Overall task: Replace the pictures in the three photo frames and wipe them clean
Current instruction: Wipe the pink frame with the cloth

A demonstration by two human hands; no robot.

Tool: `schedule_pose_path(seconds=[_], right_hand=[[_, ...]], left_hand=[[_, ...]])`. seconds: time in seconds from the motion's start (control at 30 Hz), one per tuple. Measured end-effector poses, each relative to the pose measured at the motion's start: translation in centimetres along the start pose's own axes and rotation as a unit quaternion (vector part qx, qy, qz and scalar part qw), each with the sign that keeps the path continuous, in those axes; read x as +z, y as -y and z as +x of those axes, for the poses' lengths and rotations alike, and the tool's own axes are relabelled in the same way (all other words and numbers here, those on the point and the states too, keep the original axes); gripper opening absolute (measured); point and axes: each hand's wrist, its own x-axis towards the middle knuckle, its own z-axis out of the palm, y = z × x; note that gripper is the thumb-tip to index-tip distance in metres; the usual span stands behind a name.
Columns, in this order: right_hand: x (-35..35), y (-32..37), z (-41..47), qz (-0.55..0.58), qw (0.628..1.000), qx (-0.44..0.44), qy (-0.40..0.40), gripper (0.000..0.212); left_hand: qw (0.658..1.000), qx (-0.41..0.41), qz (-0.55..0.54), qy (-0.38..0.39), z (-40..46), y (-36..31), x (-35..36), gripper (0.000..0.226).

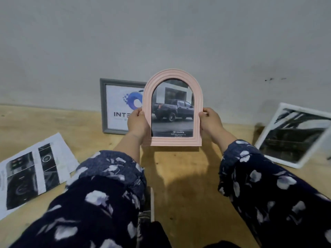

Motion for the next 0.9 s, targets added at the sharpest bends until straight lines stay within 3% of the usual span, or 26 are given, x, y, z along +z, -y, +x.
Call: schedule_pose_path(seconds=[0.17, 0.37, 0.7, 0.9], right_hand=[[-7.3, -4.2, 3.0, -0.007, 0.999, 0.014, -0.038, 0.03], [-10.9, -8.4, 5.1, 0.0, 0.999, 0.03, -0.031, 0.032], [-10.9, -11.4, 5.8, 0.011, 0.998, 0.061, -0.005, 0.027], [-11.2, -10.6, 5.4, 0.003, 0.997, 0.074, 0.0, 0.033]], left_hand=[[0.998, -0.004, 0.045, 0.032, -1.3, -0.4, 9.1, 0.032], [0.997, -0.009, 0.066, 0.035, -2.3, 0.4, 15.3, 0.033], [0.993, -0.008, 0.115, -0.026, -3.0, 2.2, 18.4, 0.029], [0.991, -0.005, 0.137, -0.011, -3.0, 1.9, 18.2, 0.034]])
